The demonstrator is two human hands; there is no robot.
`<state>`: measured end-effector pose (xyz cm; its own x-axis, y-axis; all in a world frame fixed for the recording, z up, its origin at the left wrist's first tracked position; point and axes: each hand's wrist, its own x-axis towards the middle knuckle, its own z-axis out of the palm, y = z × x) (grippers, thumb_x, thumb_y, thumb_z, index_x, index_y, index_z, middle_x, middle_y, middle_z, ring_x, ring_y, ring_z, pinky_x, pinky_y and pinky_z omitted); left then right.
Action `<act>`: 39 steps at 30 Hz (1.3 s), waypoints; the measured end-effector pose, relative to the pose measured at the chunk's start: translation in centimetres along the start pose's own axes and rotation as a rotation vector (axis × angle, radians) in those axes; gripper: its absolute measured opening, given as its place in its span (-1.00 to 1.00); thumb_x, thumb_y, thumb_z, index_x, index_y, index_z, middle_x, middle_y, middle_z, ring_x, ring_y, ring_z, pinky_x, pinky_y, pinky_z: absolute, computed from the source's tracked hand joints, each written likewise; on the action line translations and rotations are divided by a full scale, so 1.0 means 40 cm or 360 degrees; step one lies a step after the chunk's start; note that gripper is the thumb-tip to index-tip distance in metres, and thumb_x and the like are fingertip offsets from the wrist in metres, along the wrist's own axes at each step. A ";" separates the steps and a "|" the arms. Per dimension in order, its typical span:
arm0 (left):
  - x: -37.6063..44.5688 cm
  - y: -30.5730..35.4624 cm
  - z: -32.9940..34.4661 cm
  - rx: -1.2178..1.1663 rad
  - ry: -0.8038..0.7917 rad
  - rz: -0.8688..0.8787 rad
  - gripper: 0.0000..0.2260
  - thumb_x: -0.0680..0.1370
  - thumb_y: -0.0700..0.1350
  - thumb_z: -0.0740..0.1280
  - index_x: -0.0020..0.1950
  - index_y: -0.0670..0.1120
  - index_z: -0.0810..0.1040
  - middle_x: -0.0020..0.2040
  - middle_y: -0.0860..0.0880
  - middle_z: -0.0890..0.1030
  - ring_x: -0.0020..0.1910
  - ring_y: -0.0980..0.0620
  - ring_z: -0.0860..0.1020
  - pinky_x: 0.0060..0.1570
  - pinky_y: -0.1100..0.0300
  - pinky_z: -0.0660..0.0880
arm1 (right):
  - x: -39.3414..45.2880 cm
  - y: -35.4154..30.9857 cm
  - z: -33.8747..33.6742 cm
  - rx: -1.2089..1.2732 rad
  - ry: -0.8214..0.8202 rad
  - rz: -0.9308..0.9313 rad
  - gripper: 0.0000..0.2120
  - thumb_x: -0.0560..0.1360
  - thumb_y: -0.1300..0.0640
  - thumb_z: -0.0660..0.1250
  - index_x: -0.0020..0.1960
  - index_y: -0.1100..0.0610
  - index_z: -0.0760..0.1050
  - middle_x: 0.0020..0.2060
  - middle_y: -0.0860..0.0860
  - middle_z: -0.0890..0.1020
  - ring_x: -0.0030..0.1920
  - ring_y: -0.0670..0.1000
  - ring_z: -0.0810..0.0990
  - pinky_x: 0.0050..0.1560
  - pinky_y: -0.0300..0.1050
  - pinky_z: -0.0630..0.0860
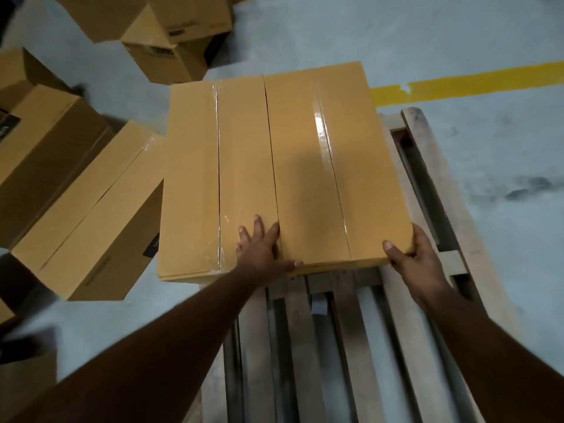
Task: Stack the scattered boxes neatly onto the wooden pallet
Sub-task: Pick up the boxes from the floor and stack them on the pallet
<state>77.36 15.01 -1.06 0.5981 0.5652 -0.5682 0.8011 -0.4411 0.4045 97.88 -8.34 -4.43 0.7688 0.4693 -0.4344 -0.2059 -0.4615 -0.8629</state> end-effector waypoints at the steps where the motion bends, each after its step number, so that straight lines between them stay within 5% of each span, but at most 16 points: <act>1: -0.001 -0.003 0.007 0.0066 0.0025 0.0009 0.03 0.46 0.24 0.50 0.69 0.12 -0.13 0.68 -0.09 -0.29 0.60 -0.36 -0.29 0.54 -0.35 -0.15 | 0.003 -0.003 0.004 -0.0104 -0.0010 -0.0008 -0.35 0.61 0.10 0.43 0.61 -0.11 0.23 0.41 -0.09 0.47 0.44 0.10 0.44 0.47 0.22 0.43; 4: -0.005 -0.004 0.018 0.0240 0.0059 0.0005 0.02 0.50 0.23 0.47 0.68 0.14 -0.20 0.67 -0.10 -0.30 0.61 -0.39 -0.26 0.55 -0.36 -0.08 | 0.008 -0.027 0.017 -0.0335 0.0002 0.0013 -0.17 0.61 0.11 0.43 0.70 -0.02 0.01 0.62 0.00 0.26 0.61 0.12 0.24 0.56 0.18 0.29; 9: -0.004 -0.009 0.029 0.0293 0.0086 0.0032 -0.04 0.54 0.24 0.42 0.68 0.16 -0.20 0.66 -0.11 -0.34 0.60 -0.41 -0.26 0.54 -0.36 -0.06 | 0.002 -0.048 0.024 -0.0541 -0.0044 -0.0051 -0.01 0.55 0.06 0.51 0.71 0.04 -0.10 0.65 0.05 0.16 0.62 0.15 0.19 0.57 0.25 0.27; 20: 0.009 -0.015 0.053 0.0302 0.0139 0.0037 -0.08 0.56 0.23 0.39 0.67 0.16 -0.21 0.66 -0.10 -0.34 0.60 -0.39 -0.28 0.52 -0.35 -0.10 | 0.006 -0.074 0.072 -0.1006 0.0148 0.0021 -0.11 0.61 0.00 0.41 0.70 0.10 -0.10 0.68 0.08 0.03 0.64 0.26 0.10 0.53 0.26 0.27; 24: -0.037 -0.008 0.031 0.0125 0.0141 -0.0003 -0.13 0.57 0.07 0.44 0.69 0.04 -0.07 0.69 -0.12 -0.15 0.64 -0.32 -0.15 0.58 -0.30 0.03 | -0.088 -0.119 0.128 -0.1008 0.0243 -0.0012 -0.21 0.65 -0.08 0.33 0.70 0.07 -0.05 0.69 0.10 -0.02 0.66 0.25 -0.05 0.56 0.28 0.21; 27: -0.169 -0.005 0.030 -0.0077 0.0253 0.0006 -0.26 0.57 -0.05 0.44 0.65 -0.06 0.13 0.67 -0.12 0.13 0.65 -0.17 0.06 0.59 -0.17 0.17 | -0.272 -0.158 0.154 -0.0653 0.0262 -0.0268 -0.41 0.67 0.05 0.29 0.64 0.08 0.19 0.63 0.09 0.25 0.61 0.11 0.20 0.49 0.07 0.33; 30: -0.373 -0.006 0.008 -0.0231 0.0205 0.0021 -0.35 0.58 -0.09 0.43 0.61 -0.02 0.23 0.62 -0.05 0.26 0.61 -0.06 0.20 0.52 0.06 0.18 | -0.481 -0.213 0.119 -0.0445 0.0011 -0.0263 -0.54 0.66 0.18 0.29 0.55 0.10 0.37 0.49 0.03 0.47 0.49 0.02 0.43 0.44 0.07 0.49; 35: -0.793 0.032 -0.110 -0.0407 0.0081 -0.0072 -0.47 0.64 -0.05 0.38 0.59 0.02 0.31 0.57 -0.01 0.39 0.52 0.03 0.37 0.42 0.15 0.33 | -0.837 -0.345 0.014 -0.0348 -0.0134 -0.0145 -0.62 0.66 0.18 0.32 0.44 -0.06 0.46 0.31 -0.17 0.54 0.34 -0.10 0.54 0.31 -0.08 0.56; 39: -1.146 0.092 -0.194 -0.0508 0.0408 -0.0081 -0.59 0.64 -0.14 0.38 0.49 -0.12 0.49 0.44 -0.09 0.54 0.43 -0.04 0.49 0.38 0.21 0.33 | -1.066 -0.494 -0.016 -0.0220 -0.0385 -0.0257 -0.68 0.67 0.17 0.30 0.42 0.05 0.54 0.29 -0.06 0.63 0.27 -0.13 0.58 0.29 -0.13 0.56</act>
<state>53.06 -7.11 32.04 0.5115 0.7537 -0.4127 0.7723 -0.1926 0.6054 69.55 -19.74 31.32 0.6151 0.7025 -0.3578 0.0042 -0.4568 -0.8896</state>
